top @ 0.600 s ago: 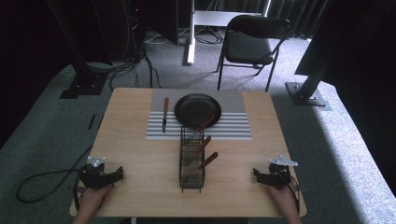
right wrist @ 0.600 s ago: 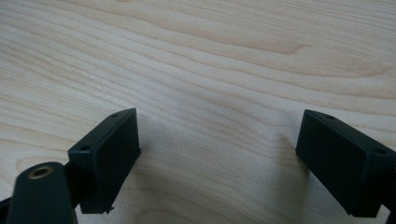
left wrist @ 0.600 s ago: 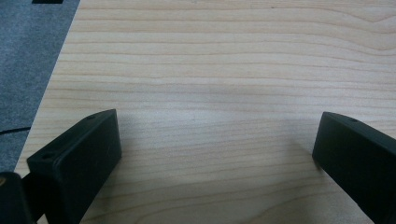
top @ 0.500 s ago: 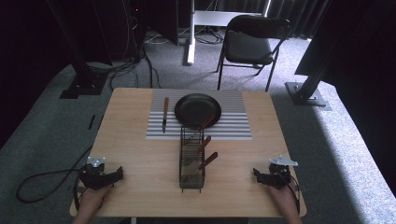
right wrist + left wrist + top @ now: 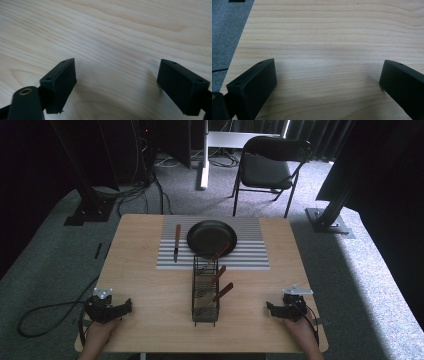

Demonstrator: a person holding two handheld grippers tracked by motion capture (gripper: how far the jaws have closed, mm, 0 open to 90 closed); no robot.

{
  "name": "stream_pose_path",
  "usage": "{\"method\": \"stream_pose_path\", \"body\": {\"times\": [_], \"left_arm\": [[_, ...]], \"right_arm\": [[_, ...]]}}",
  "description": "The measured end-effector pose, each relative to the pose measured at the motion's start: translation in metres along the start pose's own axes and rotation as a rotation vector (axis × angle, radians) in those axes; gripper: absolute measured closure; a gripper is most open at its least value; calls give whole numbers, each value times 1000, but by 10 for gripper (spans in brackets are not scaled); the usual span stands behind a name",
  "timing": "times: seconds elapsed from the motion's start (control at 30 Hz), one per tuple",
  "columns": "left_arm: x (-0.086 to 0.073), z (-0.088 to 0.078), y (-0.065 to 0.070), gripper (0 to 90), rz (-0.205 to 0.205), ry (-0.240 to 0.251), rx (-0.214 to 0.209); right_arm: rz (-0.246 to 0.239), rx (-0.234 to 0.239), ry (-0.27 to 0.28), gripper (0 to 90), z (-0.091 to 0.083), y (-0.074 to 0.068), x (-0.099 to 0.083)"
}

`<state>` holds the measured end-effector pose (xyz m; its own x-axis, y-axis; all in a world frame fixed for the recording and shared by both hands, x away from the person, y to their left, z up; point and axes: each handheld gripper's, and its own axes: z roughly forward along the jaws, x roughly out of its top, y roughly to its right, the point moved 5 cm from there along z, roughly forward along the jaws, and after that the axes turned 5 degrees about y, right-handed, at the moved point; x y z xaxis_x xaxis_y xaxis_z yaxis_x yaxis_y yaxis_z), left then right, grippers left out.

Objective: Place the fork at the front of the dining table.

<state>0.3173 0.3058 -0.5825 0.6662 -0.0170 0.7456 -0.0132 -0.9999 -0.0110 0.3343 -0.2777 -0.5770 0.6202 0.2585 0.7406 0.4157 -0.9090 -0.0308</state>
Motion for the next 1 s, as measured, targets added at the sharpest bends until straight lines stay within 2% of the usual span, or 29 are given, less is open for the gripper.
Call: {"method": "stream_pose_path", "body": {"times": [0.07,0.1,0.13,0.33,0.37,0.5,0.77,1.0], "left_arm": [[0,0,0,10,0,0,0],[0,0,0,10,0,0,0],[0,0,0,10,0,2,0],[0,0,0,10,0,2,0],[0,0,0,10,0,2,0],[0,0,0,10,-1,2,0],[0,0,0,10,-1,2,0],[0,0,0,10,-1,2,0]], "right_arm": [[-3,38,8,157,1,-9,9],[-3,38,8,157,1,-9,9],[-7,65,14,157,1,-14,16],[-16,99,35,158,1,-22,29],[-25,121,48,158,0,-28,39],[-29,143,67,158,0,-34,51],[-33,179,140,182,-2,-42,83],[-47,211,170,186,-2,-51,110]]}}
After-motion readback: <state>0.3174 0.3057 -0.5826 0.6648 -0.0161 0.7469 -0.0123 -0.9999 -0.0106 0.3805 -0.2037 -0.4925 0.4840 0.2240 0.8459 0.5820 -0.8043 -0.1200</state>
